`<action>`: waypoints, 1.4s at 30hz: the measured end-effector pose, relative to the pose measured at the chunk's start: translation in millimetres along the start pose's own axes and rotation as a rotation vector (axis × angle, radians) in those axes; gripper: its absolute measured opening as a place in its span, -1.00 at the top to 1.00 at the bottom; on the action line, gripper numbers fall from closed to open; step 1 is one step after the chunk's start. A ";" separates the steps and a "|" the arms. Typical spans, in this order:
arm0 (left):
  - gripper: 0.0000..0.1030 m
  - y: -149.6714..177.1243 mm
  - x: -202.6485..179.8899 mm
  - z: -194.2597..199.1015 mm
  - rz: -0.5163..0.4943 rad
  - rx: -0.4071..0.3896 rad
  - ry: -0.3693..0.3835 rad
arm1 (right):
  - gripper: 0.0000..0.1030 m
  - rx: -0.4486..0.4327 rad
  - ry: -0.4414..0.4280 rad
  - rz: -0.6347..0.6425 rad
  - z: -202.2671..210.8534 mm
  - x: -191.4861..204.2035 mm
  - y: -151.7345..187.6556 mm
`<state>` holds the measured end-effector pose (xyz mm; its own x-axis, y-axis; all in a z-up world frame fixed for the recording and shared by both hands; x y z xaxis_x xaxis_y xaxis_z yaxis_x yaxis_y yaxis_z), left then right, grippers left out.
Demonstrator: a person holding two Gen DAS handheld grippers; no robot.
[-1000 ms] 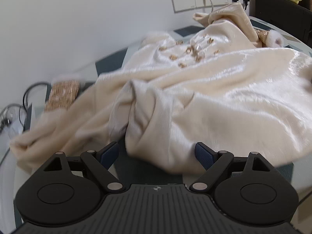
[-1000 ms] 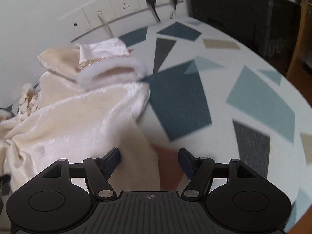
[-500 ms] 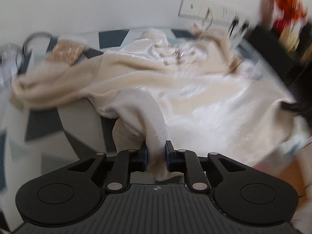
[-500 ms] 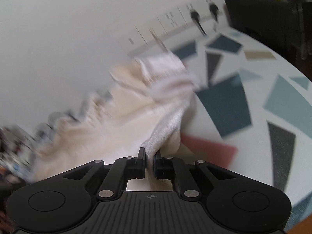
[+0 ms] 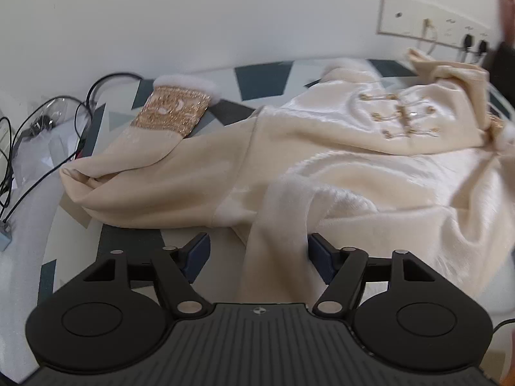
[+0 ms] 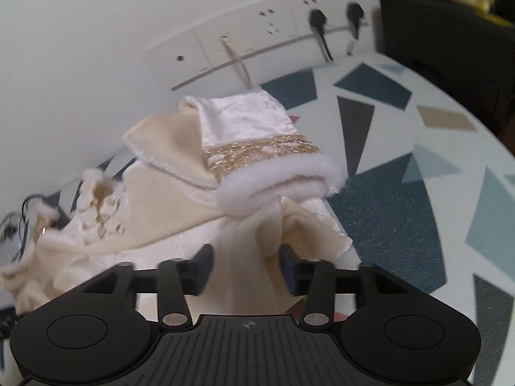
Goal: Fold clothes
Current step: 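Pull the robe hem with the left gripper to spread it flat, then release, then grasp the robe hem edge with the right gripper and lift it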
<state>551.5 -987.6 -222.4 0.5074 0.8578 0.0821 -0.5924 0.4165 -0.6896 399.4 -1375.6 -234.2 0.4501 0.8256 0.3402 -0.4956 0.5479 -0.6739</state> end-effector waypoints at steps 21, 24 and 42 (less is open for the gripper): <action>-0.73 80.6 -58.3 26.3 -0.256 -0.094 -0.072 | -0.41 -0.017 0.193 0.303 47.3 -11.5 91.8; -0.73 76.7 -47.1 23.2 -0.194 -0.077 -0.092 | -0.42 -0.029 0.204 0.343 37.5 -9.9 87.5; -0.78 88.7 -66.8 35.4 -0.171 -0.064 -0.025 | 0.82 -0.179 0.031 0.577 3.9 57.3 46.0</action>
<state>442.9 -997.3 -263.6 0.5814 0.7835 0.2193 -0.4575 0.5377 -0.7082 399.5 -1302.5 -243.1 0.1680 0.9771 -0.1307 -0.5349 -0.0210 -0.8447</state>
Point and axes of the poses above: each gripper's, at about its wrist camera, not at the fingertips, and z roughly against the way its jaws point, x to its left, y to its underside, the point moved 8 cm from there along -z, roughly the way its jaws point, and after that the axes turned 7 degrees about -x, right-handed, at the moved point
